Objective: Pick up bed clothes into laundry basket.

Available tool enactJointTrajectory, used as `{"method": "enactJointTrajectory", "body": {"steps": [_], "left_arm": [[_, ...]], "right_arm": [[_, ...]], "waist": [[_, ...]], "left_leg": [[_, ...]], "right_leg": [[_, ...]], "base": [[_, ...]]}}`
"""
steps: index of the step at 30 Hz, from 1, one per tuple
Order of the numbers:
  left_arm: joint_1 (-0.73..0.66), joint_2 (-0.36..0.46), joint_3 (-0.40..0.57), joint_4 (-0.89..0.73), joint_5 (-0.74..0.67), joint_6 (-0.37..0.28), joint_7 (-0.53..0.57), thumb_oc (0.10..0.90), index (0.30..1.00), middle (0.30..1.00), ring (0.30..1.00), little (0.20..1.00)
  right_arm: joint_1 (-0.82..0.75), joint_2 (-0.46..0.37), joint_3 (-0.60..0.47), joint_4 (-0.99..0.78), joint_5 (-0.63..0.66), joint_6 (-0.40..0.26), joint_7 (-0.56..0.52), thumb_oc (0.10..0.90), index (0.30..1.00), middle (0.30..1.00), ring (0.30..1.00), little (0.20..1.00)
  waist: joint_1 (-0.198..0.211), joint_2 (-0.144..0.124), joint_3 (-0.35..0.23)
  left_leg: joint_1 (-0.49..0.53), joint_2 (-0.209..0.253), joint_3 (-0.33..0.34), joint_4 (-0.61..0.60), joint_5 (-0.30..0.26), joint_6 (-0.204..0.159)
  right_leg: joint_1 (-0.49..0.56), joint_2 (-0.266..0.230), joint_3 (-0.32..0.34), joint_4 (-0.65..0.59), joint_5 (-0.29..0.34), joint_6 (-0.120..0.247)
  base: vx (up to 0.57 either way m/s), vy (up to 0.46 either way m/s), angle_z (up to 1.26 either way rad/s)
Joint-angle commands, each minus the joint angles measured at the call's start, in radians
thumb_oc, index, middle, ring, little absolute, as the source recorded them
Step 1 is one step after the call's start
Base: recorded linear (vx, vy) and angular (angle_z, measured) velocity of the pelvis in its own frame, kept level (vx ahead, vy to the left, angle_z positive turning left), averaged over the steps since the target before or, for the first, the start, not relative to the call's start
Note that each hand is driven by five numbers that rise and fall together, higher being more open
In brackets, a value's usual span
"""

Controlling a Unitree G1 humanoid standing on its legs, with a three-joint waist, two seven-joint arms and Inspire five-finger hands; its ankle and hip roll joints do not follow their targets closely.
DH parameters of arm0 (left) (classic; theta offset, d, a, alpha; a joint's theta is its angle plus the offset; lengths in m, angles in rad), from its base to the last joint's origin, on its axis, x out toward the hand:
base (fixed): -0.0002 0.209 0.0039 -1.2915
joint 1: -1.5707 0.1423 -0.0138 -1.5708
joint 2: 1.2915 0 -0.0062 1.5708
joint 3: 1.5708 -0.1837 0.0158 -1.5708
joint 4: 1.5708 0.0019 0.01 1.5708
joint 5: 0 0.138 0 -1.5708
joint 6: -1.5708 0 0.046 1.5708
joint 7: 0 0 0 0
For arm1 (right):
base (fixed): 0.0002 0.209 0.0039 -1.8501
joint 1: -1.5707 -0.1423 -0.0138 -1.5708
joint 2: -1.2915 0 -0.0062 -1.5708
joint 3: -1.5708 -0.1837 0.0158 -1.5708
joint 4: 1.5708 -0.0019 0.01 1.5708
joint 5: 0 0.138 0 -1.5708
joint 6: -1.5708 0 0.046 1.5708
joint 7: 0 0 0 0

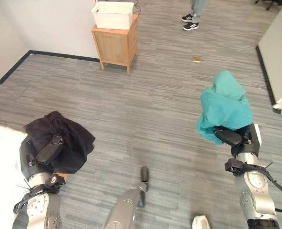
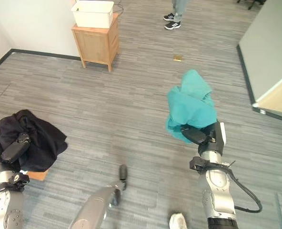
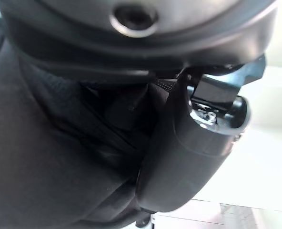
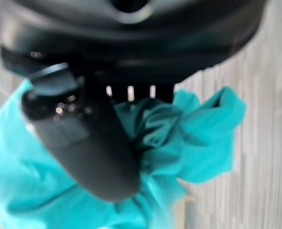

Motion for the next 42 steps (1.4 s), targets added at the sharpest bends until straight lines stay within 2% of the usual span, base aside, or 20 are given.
{"method": "enactJointTrajectory", "body": {"steps": [1,2,3,4,5,6,7,11,12,13,14,19,27,30,31,32,33,34,37,42], "left_arm": [[-0.133,0.099,0.044,-0.168,0.097,-0.126,-0.01,0.4,0.3,0.3,0.3,0.3],[-0.132,0.099,0.045,-0.17,0.098,-0.125,-0.009,0.4,0.3,0.3,0.3,0.3],[-0.142,0.1,0.042,-0.169,0.098,-0.106,-0.012,0.4,0.3,0.3,0.3,0.3],[-0.161,0.109,0.035,-0.167,0.097,-0.111,-0.003,0.4,0.3,0.3,0.3,0.3],[-0.17,0.119,0.037,-0.174,0.105,-0.12,0.004,0.4,0.3,0.3,0.3,0.3],[-0.175,0.133,0.035,-0.179,0.1,-0.131,0.006,0.4,0.3,0.3,0.3,0.3],[-0.179,0.145,0.021,-0.178,0.066,-0.132,-0.009,0.4,0.3,0.3,0.3,0.3],[-0.191,0.164,0.007,-0.161,0.065,-0.112,-0.036,0.4,0.3,0.3,0.3,0.3],[-0.209,0.154,-0.019,-0.144,0.038,-0.115,-0.044,0.4,0.3,0.3,0.3,0.3],[-0.209,0.154,-0.019,-0.144,0.038,-0.115,-0.044,0.4,0.3,0.3,0.3,0.3],[-0.251,0.138,-0.055,-0.111,0.017,-0.117,-0.049,0.4,0.3,0.3,0.3,0.3],[-0.248,0.088,-0.082,-0.09,0.022,-0.115,-0.055,0.4,0.3,0.3,0.3,0.3],[-0.237,0.06,-0.118,-0.044,-0.012,-0.104,-0.07,0.4,0.3,0.3,0.3,0.3],[-0.252,0.056,-0.131,-0.04,-0.031,-0.101,-0.075,0.4,0.3,0.3,0.3,0.3],[-0.264,0.055,-0.139,-0.036,-0.043,-0.101,-0.074,0.4,0.3,0.3,0.3,0.3],[-0.268,0.054,-0.143,-0.03,-0.052,-0.099,-0.071,0.4,0.3,0.3,0.3,0.3],[-0.269,0.054,-0.144,-0.029,-0.052,-0.099,-0.071,0.4,0.3,0.3,0.3,0.3],[-0.277,0.055,-0.149,-0.019,-0.055,-0.096,-0.072,0.4,0.3,0.3,0.3,0.3],[-0.244,0.067,-0.138,-0.017,-0.033,-0.094,-0.077,0.4,0.3,0.3,0.3,0.3],[-0.213,0.107,-0.093,-0.058,-0.015,-0.102,-0.085,0.4,0.3,0.3,0.3,0.3]], "right_arm": [[-0.057,-0.01,-0.056,-0.173,-0.045,-0.092,0.032,0.4,0.3,0.3,0.3,0.3],[-0.057,-0.009,-0.055,-0.173,-0.046,-0.092,0.032,0.4,0.3,0.3,0.3,0.3],[-0.048,0.002,-0.061,-0.168,-0.054,-0.086,0.032,0.4,0.3,0.3,0.3,0.3],[-0.04,0.012,-0.058,-0.169,-0.051,-0.09,0.024,0.4,0.3,0.3,0.3,0.3],[-0.035,0.025,-0.057,-0.17,-0.048,-0.102,0.022,0.4,0.3,0.3,0.3,0.3],[-0.035,0.036,-0.046,-0.157,-0.054,-0.105,0.008,0.4,0.3,0.3,0.3,0.3],[-0.021,0.044,-0.033,-0.141,-0.029,-0.089,0.016,0.4,0.3,0.3,0.3,0.3],[0.024,0.041,-0.057,-0.147,-0.019,-0.077,0.031,0.4,0.3,0.3,0.3,0.3],[0.044,0.046,-0.075,-0.135,-0.001,-0.079,0.027,0.4,0.3,0.3,0.3,0.3],[0.044,0.046,-0.076,-0.135,-0.001,-0.079,0.027,0.4,0.3,0.3,0.3,0.3],[0.074,0.052,-0.101,-0.132,0.01,-0.089,0.02,0.4,0.3,0.3,0.3,0.3],[0.105,0.04,-0.113,-0.147,0.011,-0.081,0.042,0.4,0.3,0.3,0.3,0.3],[0.1,-0.02,-0.174,-0.142,0.045,-0.096,0.029,0.4,0.3,0.3,0.3,0.3],[0.113,-0.035,-0.195,-0.149,0.059,-0.104,0.03,0.4,0.3,0.3,0.3,0.3],[0.122,-0.034,-0.207,-0.151,0.06,-0.11,0.018,0.4,0.3,0.3,0.3,0.3],[0.128,-0.034,-0.217,-0.151,0.054,-0.111,0.009,0.4,0.3,0.3,0.3,0.3],[0.128,-0.034,-0.217,-0.152,0.053,-0.111,0.009,0.4,0.3,0.3,0.3,0.3],[0.134,-0.034,-0.222,-0.152,0.047,-0.107,-0.001,0.4,0.3,0.3,0.3,0.3],[0.117,-0.022,-0.18,-0.154,0.029,-0.099,0.013,0.4,0.3,0.3,0.3,0.3],[0.112,-0.013,-0.157,-0.163,-0.006,-0.088,0.031,0.4,0.3,0.3,0.3,0.3]], "waist": [[-0.017,-0.036,-0.128],[-0.015,-0.036,-0.13],[-0.022,-0.045,-0.131],[-0.033,-0.036,-0.114],[-0.052,-0.014,-0.097],[-0.073,0.016,-0.078],[-0.121,0.061,-0.052],[-0.159,0.07,-0.038],[-0.198,0.056,-0.038],[-0.199,0.057,-0.037],[-0.228,0.025,-0.053],[-0.232,0.0,-0.074],[-0.245,-0.01,-0.069],[-0.259,-0.02,-0.041],[-0.271,-0.026,-0.016],[-0.286,-0.022,-0.012],[-0.286,-0.022,-0.013],[-0.291,-0.021,-0.014],[-0.246,-0.007,-0.021],[-0.242,0.023,-0.053]], "left_leg": [[0.156,0.146,-0.093,-0.045,0.173,-0.278],[0.152,0.148,-0.09,-0.042,0.175,-0.276],[0.154,0.129,-0.079,0.006,0.144,-0.255],[0.19,0.128,-0.078,0.03,0.097,-0.233],[0.237,0.134,-0.086,0.035,0.076,-0.222],[0.288,0.151,-0.105,0.015,0.063,-0.216],[0.378,0.172,-0.168,-0.031,0.06,-0.211],[0.443,0.186,-0.225,-0.061,0.038,-0.23],[0.481,0.178,-0.287,-0.073,0.007,-0.241],[0.483,0.179,-0.287,-0.073,0.006,-0.241],[0.488,0.15,-0.359,-0.06,-0.031,-0.253],[0.495,0.152,-0.399,-0.011,-0.079,-0.271],[0.451,0.186,-0.449,0.048,-0.067,-0.323],[0.386,0.19,-0.409,0.188,-0.031,-0.348],[0.322,0.211,-0.304,0.29,-0.027,-0.339],[0.3,0.254,-0.215,0.279,-0.027,-0.331],[0.3,0.254,-0.214,0.278,-0.028,-0.331],[0.285,0.275,-0.154,0.239,-0.033,-0.327],[0.284,0.214,-0.22,0.17,-0.029,-0.321],[0.381,0.203,-0.209,-0.079,0.03,-0.297]], "right_leg": [[-0.07,-0.314,-0.073,0.026,0.146,0.06],[-0.078,-0.313,-0.069,0.033,0.145,0.062],[-0.12,-0.347,-0.08,0.259,0.31,0.118],[-0.188,-0.358,-0.069,0.403,0.431,0.143],[-0.266,-0.36,-0.065,0.512,0.486,0.136],[-0.36,-0.379,-0.064,0.581,0.486,0.123],[-0.506,-0.36,-0.052,0.638,0.399,0.082],[-0.569,-0.387,-0.066,0.48,0.346,0.067],[-0.56,-0.317,0.027,0.279,0.308,0.075],[-0.556,-0.317,0.026,0.276,0.308,0.074],[-0.504,-0.241,0.223,-0.015,0.303,0.086],[-0.458,-0.248,0.212,-0.049,0.33,0.087],[-0.426,-0.22,0.13,-0.074,0.302,0.016],[-0.398,-0.226,0.084,-0.065,0.275,-0.005],[-0.363,-0.243,0.041,-0.062,0.25,-0.012],[-0.354,-0.25,0.006,-0.058,0.239,-0.012],[-0.354,-0.25,0.006,-0.058,0.238,-0.012],[-0.34,-0.26,-0.014,-0.063,0.228,-0.008],[-0.334,-0.25,-0.01,-0.05,0.217,0.0],[-0.355,-0.245,0.001,-0.056,0.206,0.019]], "base": [[0.7,0.132,-0.54],[0.64,0.191,-0.59],[0.34,0.152,-0.52],[0.55,0.199,-0.16],[0.53,0.176,-0.2],[0.61,0.133,-0.14],[0.57,0.027,-0.07],[0.36,-0.133,0.75],[0.4,-0.242,1.15],[0.57,-0.378,1.14],[0.34,-0.191,1.09],[0.22,-0.234,0.92],[0.12,-0.185,0.45],[0.05,-0.098,0.4],[0.08,-0.13,0.7],[0.08,-0.089,0.66],[0.09,-0.035,0.66],[0.12,-0.027,0.94],[0.25,0.017,0.46],[0.2,0.084,-0.35]]}}
